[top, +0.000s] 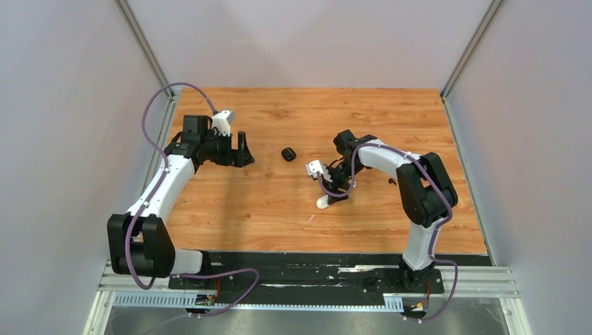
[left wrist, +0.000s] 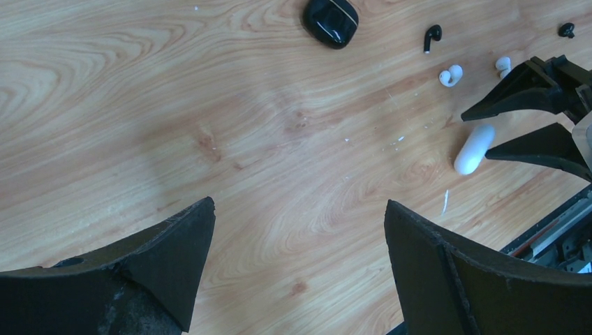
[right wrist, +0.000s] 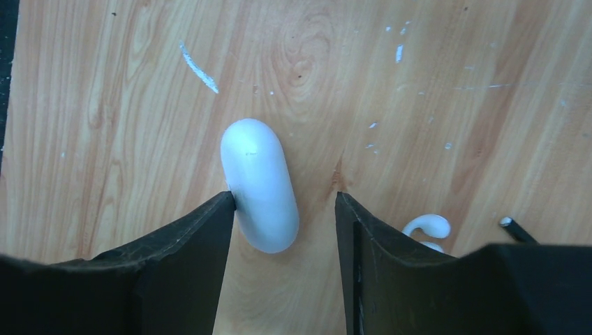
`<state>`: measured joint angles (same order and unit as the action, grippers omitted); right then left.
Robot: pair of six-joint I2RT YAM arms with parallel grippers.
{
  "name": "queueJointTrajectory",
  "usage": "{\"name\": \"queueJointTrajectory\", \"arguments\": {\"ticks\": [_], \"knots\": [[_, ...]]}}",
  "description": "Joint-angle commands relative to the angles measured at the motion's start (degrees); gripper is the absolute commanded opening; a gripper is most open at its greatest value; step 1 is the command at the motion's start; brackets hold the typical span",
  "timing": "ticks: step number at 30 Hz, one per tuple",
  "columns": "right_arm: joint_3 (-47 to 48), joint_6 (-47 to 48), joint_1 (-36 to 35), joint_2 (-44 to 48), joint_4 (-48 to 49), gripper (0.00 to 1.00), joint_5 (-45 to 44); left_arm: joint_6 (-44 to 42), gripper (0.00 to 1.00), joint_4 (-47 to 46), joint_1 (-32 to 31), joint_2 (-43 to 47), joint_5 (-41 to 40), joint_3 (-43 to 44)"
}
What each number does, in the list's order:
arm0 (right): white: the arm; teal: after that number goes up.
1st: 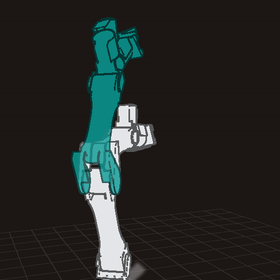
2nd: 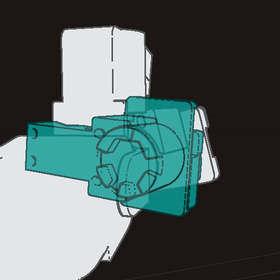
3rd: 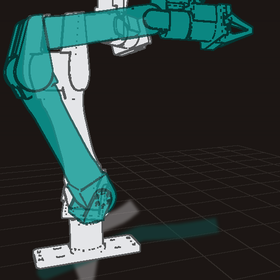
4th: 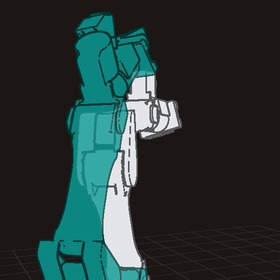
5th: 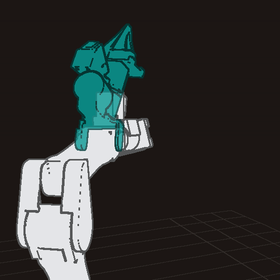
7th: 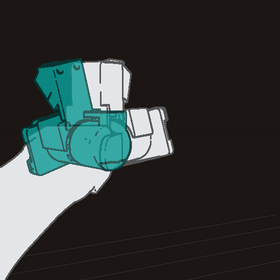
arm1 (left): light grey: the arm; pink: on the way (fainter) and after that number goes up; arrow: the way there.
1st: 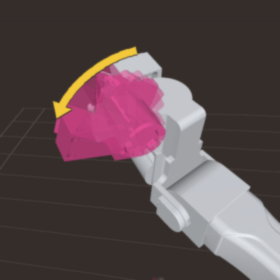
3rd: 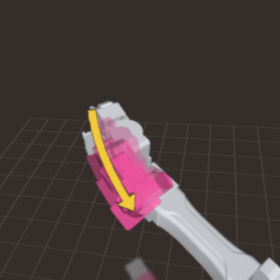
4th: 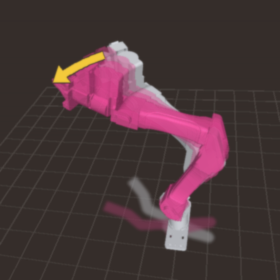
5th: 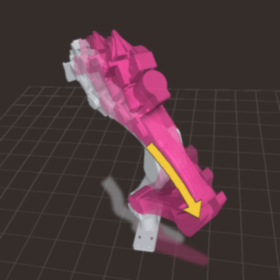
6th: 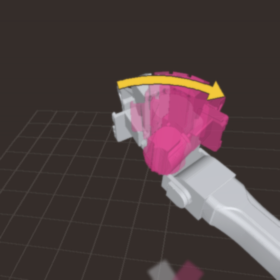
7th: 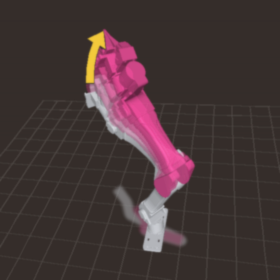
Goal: Insert the wireless bluetooth earbuds into the charging case
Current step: Pick up the charging case at the center of the board.
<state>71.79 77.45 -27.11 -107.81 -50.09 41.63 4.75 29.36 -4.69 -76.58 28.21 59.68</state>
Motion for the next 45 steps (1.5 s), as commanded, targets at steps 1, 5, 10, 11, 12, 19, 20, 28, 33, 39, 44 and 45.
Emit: {"name": "queueJointTrajectory", "arguments": {"ticks": [1, 5, 10, 11, 12, 19, 20, 28, 33, 39, 44, 45], "knots": [[-1.67, 0.95, -0.59, -0.59, -1.5, 0.54, 0.65, -0.36, 0.96, -1.74, 0.28, -1.51, 0.22, 2.18], [-2.2, -0.39, -0.55, -0.29, -1.68, 0.47, 1.02, 0.02, 0.95, -2.0, 0.29, -3.96, 0.98, 3.96], [-0.46, -5.86, -0.38, -0.53, -1.68, 0.18, 1.08, 0.24, 0.92, -2.46, 0.29, -7.13, 2.76, 5.89], [0.73, -8.38, -0.09, -0.13, -1.64, 0.15, 0.86, 0.14, 0.9, -2.99, 0.29, -7.29, 4.37, 5.95], [2.11, -10.7, 0.68, 0.4, -1.73, 0.11, 1.24, 0.2, 0.9, -4.53, 0.29, -7.36, 5.44, 5.88], [19.2, -30.0, 8.85, 6.49, -0.98, 0.0, 15.64, 5.16, 0.87, -38.14, -3.31, -0.61, 21.19, -2.27], [20.64, -31.77, 9.69, 7.87, 0.31, 0.0, 17.95, 4.16, 0.87, -38.01, -5.62, -0.73, 22.29, 0.88], [21.57, -38.14, 10.32, 16.8, 14.9, 0.0, 25.68, -5.67, 0.84, -31.55, -13.96, -5.86, 32.18, 20.82], [23.08, -39.19, 9.13, 17.24, 17.02, 0.0, 27.37, -20.8, 0.75, -18.06, -15.9, -6.13, 34.56, 23.67], [20.59, -38.78, 6.08, 19.72, 22.08, 0.0, 25.4, -25.63, 0.71, -13.43, -16.66, -6.58, 34.51, 24.76], [18.87, -38.56, 3.99, 20.98, 23.58, 0.0, 22.91, -27.21, 0.69, -11.78, -17.09, -7.27, 34.78, 25.75], [18.64, -38.75, 3.64, 21.05, 23.79, 0.0, 22.1, -27.4, 0.68, -11.79, -17.39, -7.27, 34.54, 25.64]]}}
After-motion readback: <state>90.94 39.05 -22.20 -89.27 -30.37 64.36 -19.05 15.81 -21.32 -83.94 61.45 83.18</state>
